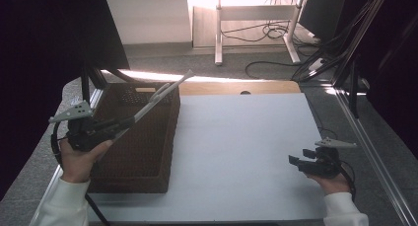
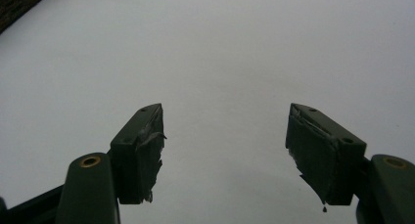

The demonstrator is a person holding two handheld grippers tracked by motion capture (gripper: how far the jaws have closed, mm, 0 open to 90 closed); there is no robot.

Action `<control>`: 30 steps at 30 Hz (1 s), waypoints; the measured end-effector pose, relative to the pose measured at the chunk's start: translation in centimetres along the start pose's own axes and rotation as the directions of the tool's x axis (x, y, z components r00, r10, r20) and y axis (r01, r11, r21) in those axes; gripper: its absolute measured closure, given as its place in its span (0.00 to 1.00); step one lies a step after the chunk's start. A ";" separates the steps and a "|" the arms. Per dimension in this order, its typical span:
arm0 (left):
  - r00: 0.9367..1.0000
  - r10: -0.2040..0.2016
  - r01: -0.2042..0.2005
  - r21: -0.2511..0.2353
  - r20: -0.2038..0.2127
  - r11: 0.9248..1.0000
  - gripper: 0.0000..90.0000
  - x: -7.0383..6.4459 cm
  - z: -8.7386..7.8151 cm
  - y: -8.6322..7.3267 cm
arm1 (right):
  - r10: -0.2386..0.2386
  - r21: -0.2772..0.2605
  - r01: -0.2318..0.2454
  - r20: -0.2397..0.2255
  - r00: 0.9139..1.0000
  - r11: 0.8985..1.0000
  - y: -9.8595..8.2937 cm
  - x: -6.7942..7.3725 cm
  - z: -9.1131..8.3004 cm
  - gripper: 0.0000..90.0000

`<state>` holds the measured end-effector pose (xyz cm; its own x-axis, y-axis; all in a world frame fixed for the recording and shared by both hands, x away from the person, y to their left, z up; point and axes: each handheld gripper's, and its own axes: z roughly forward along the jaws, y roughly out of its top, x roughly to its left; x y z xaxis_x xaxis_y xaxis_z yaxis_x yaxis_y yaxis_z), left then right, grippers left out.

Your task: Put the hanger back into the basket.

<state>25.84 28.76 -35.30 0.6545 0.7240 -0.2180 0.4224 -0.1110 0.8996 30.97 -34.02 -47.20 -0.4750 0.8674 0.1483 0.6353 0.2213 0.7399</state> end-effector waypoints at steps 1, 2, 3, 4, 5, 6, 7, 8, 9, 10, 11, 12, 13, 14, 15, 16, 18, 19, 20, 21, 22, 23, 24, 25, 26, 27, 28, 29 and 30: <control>1.000 0.000 0.000 0.000 -0.004 1.000 0.91 0.2 -0.2 -0.2 | 0.000 -0.001 0.000 0.002 1.000 1.000 0.0 0.0 0.0 0.34; 1.000 -0.001 0.001 0.000 -0.007 1.000 0.91 0.5 -0.3 -0.3 | -0.001 0.000 0.001 0.002 1.000 1.000 0.0 0.0 0.0 0.34; 1.000 -0.001 0.001 0.000 -0.007 1.000 0.91 0.5 -0.3 -0.3 | -0.002 0.000 0.002 0.002 1.000 1.000 0.0 0.0 0.0 0.34; 1.000 -0.011 0.011 0.000 -0.006 1.000 0.91 1.0 -0.6 -0.7 | -0.003 0.001 0.003 0.002 1.000 1.000 0.0 0.1 0.1 0.34; 1.000 -0.014 0.014 0.003 -0.004 1.000 0.91 1.2 -0.8 -0.9 | -0.002 0.001 0.002 0.003 1.000 1.000 0.0 0.1 0.1 0.34; 1.000 -0.014 0.014 0.006 -0.006 1.000 0.91 1.5 -1.0 -1.1 | -0.002 0.001 0.002 0.004 1.000 1.000 0.0 0.1 0.0 0.34; 1.000 -0.015 0.015 0.009 -0.014 1.000 0.91 1.7 -1.2 -1.4 | -0.002 0.002 0.002 0.005 1.000 1.000 0.0 0.1 0.0 0.34; 1.000 -0.017 0.017 0.010 -0.020 1.000 0.91 1.9 -1.4 -1.6 | -0.003 0.003 0.003 0.005 1.000 1.000 0.0 0.1 0.0 0.34; 0.999 -0.022 0.022 0.007 -0.026 1.000 0.91 2.2 -1.6 -1.9 | -0.001 0.001 0.001 0.006 1.000 1.000 0.0 0.1 0.0 0.34; 0.999 -0.028 0.028 0.003 -0.028 1.000 0.91 2.5 -1.9 -2.2 | -0.003 0.002 0.003 0.006 1.000 1.000 0.0 0.0 0.0 0.34; 0.999 -0.034 0.034 -0.004 -0.029 0.999 0.91 2.7 -2.1 -2.4 | -0.001 0.001 0.001 0.007 1.000 1.000 0.0 0.0 0.1 0.34; 0.999 -0.040 0.039 -0.010 -0.031 0.999 0.91 2.9 -2.4 -2.6 | -0.001 0.001 0.001 0.007 1.000 1.000 0.0 0.0 0.1 0.34; 0.999 -0.040 0.039 -0.010 -0.031 0.999 0.91 2.9 -2.4 -2.6 | -0.001 0.001 0.001 0.007 1.000 1.000 0.0 0.0 0.1 0.34; 0.998 -0.045 0.045 -0.016 -0.035 0.999 0.91 3.3 -2.7 -2.9 | 0.000 0.007 0.000 0.006 1.000 1.000 0.0 0.1 0.1 0.34; 0.998 -0.047 0.047 -0.017 -0.035 0.999 0.91 3.5 -2.9 -3.0 | -0.004 0.006 0.004 0.006 1.000 1.000 0.0 0.1 0.1 0.34; 0.998 -0.050 0.050 -0.018 -0.035 0.999 0.91 3.7 -2.9 -3.1 | -0.005 0.006 0.005 0.005 1.000 1.000 0.0 0.1 0.2 0.34; 0.998 -0.053 0.052 -0.015 -0.036 0.999 0.91 3.9 -2.9 -3.4 | -0.006 0.008 0.006 0.005 1.000 1.000 0.0 0.2 0.2 0.34; 0.998 -0.052 0.051 -0.012 -0.037 0.999 0.91 4.0 -2.9 -3.5 | -0.004 0.010 0.004 0.004 1.000 1.000 0.0 0.2 0.2 0.34; 0.998 -0.052 0.052 -0.009 -0.035 0.999 0.91 4.2 -2.8 -3.6 | -0.004 0.010 0.004 0.005 1.000 1.000 0.0 0.2 0.2 0.34; 0.998 -0.053 0.053 -0.006 -0.032 0.999 0.91 4.2 -2.7 -3.7 | -0.007 0.009 0.007 0.007 1.000 1.000 0.0 0.2 0.2 0.34; 0.998 -0.053 0.053 -0.002 -0.031 0.999 0.91 4.3 -2.6 -3.8 | -0.006 0.009 0.006 0.007 1.000 1.000 0.0 0.2 0.2 0.34; 0.998 -0.052 0.052 0.002 -0.031 0.999 0.91 4.4 -2.5 -3.8 | -0.007 0.010 0.006 0.007 1.000 1.000 0.0 0.1 0.2 0.34; 0.998 -0.052 0.052 0.002 -0.031 0.999 0.91 4.4 -2.5 -3.8 | -0.007 0.010 0.006 0.007 1.000 1.000 0.0 0.1 0.2 0.34; 0.998 -0.050 0.050 0.006 -0.030 0.999 0.91 4.5 -2.3 -3.9 | -0.005 0.013 0.005 0.006 1.000 1.000 0.0 0.2 0.2 0.34; 0.998 -0.048 0.048 0.011 -0.030 0.999 0.91 4.6 -2.1 -3.9 | -0.005 0.014 0.005 0.005 1.000 1.000 0.0 0.2 0.2 0.34; 0.998 -0.048 0.048 0.011 -0.030 0.999 0.91 4.6 -2.1 -3.9 | -0.005 0.016 0.005 0.004 1.000 1.000 0.0 0.2 0.3 0.34; 0.998 -0.047 0.047 0.013 -0.029 0.999 0.91 4.7 -1.9 -4.0 | -0.006 0.017 0.006 0.003 1.000 1.000 0.0 0.2 0.3 0.34; 0.999 -0.046 0.046 0.014 -0.027 0.999 0.91 4.8 -1.8 -4.0 | -0.006 0.018 0.006 0.003 1.000 1.000 0.0 0.2 0.3 0.34; 0.999 -0.039 0.039 0.019 -0.020 0.999 0.91 5.1 -1.6 -4.1 | -0.006 0.018 0.006 0.003 1.000 1.000 0.0 0.2 0.3 0.34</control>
<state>26.41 34.02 -39.51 0.6252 0.7410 -0.2451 0.4596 -0.0957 0.8830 31.02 -33.73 -47.38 -0.4774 0.8672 0.1419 0.6430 0.2347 0.7291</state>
